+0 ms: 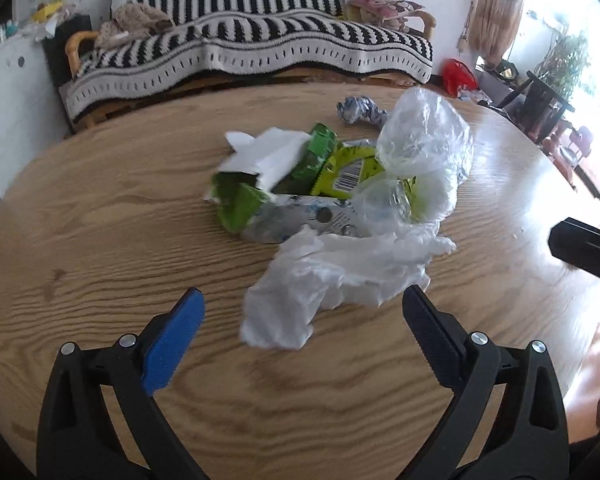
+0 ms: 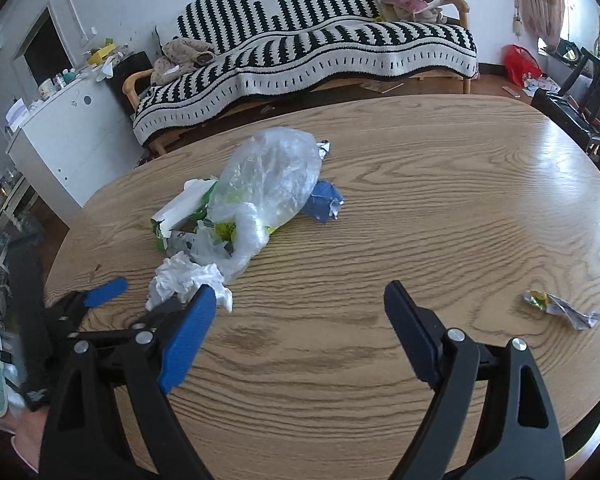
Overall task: Collect trash
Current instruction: 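Grasp the white tissue with the left tool while the right tool grasps the clear plastic bag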
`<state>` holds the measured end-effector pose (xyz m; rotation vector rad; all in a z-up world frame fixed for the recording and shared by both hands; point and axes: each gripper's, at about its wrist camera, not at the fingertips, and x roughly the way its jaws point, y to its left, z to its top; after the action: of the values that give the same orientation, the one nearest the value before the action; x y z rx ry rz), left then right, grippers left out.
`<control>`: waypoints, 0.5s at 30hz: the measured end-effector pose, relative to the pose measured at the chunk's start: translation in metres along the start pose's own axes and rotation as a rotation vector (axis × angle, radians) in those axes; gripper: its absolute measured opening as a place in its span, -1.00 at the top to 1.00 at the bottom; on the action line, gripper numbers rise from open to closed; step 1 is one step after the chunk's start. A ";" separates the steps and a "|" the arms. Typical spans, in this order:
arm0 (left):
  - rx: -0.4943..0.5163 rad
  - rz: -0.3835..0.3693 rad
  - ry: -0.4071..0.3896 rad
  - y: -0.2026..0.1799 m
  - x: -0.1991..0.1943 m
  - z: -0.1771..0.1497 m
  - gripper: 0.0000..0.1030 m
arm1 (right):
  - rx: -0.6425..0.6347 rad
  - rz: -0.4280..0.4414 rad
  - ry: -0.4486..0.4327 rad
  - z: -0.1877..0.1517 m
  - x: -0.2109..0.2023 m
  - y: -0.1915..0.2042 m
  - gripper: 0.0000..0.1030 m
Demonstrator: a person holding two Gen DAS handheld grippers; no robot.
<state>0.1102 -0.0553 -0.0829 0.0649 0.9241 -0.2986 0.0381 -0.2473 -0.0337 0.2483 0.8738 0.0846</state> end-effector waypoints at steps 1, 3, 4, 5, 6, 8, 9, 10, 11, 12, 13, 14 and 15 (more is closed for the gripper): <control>-0.007 -0.003 0.005 -0.001 0.005 0.000 -0.87 | 0.000 0.001 0.000 0.001 0.001 0.000 -0.61; -0.023 -0.001 0.013 -0.004 0.016 0.001 -0.87 | 0.000 -0.001 0.003 0.002 0.002 -0.001 -0.61; -0.027 -0.002 0.014 -0.006 0.018 0.000 -0.85 | 0.002 0.001 0.009 0.003 0.005 -0.001 -0.61; -0.029 -0.007 0.016 -0.006 0.019 0.000 -0.69 | 0.004 0.002 0.012 0.004 0.007 -0.001 -0.61; -0.026 -0.010 0.015 -0.007 0.017 0.000 -0.48 | 0.006 0.004 0.015 0.004 0.009 0.000 -0.61; -0.009 0.009 0.020 -0.009 0.010 0.001 0.26 | 0.006 0.012 0.022 0.006 0.013 0.002 -0.61; -0.008 0.014 0.019 -0.007 0.005 0.000 0.42 | 0.004 0.019 0.023 0.006 0.016 0.004 -0.61; -0.013 0.008 0.020 -0.005 0.000 -0.001 0.60 | 0.004 0.022 0.027 0.006 0.020 0.005 -0.61; -0.026 -0.011 0.022 -0.002 -0.007 -0.003 0.66 | 0.004 0.027 0.034 0.007 0.024 0.007 -0.61; -0.035 -0.017 0.024 0.002 -0.015 -0.004 0.70 | 0.007 0.035 0.039 0.007 0.028 0.009 -0.61; -0.037 -0.013 0.023 0.004 -0.020 -0.004 0.77 | 0.009 0.041 0.045 0.007 0.032 0.011 -0.61; -0.039 -0.014 0.014 0.007 -0.028 -0.006 0.80 | 0.014 0.048 0.051 0.007 0.037 0.013 -0.61; -0.040 -0.017 0.004 0.009 -0.035 -0.007 0.82 | 0.019 0.053 0.054 0.007 0.042 0.014 -0.61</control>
<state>0.0875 -0.0372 -0.0599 0.0211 0.9347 -0.2957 0.0707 -0.2278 -0.0569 0.2881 0.9220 0.1329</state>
